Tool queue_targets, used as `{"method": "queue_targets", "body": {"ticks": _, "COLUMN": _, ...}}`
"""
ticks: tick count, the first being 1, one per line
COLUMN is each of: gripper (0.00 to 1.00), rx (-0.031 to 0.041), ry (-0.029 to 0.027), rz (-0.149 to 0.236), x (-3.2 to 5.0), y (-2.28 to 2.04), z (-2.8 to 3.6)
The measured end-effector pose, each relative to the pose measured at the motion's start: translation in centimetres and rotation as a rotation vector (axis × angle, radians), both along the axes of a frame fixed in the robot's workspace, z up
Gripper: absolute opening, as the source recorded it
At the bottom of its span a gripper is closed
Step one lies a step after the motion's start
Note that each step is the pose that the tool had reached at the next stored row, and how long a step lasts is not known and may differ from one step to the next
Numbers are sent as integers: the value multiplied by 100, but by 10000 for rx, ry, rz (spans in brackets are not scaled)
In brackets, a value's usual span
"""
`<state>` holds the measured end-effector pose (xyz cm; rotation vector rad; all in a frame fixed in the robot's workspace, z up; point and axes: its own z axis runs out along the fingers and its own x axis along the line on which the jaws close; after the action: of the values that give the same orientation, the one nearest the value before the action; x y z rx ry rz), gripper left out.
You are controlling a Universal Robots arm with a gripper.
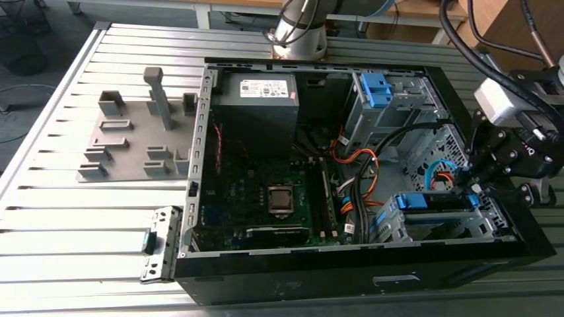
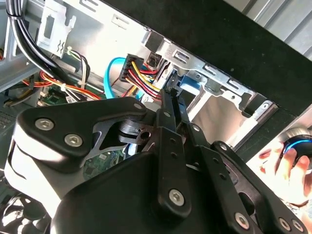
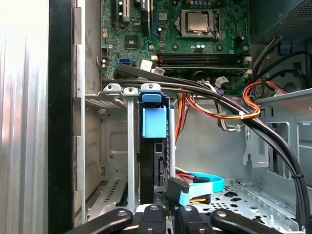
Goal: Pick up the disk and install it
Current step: 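Insert the first disk wire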
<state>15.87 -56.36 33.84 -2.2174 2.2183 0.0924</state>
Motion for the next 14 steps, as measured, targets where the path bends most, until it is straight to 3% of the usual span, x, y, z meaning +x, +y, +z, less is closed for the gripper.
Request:
{"method": "queue_targets", "body": {"ticks": 6, "gripper": 17, "rx": 3, "ry": 0, "rz": 0, "x": -13, "y": -5, "z": -15}}
{"method": "queue_targets", "body": {"ticks": 14, "gripper": 17, "rx": -3, "ry": 0, "rz": 0, "x": -25, "y": -51, "z": -18}}
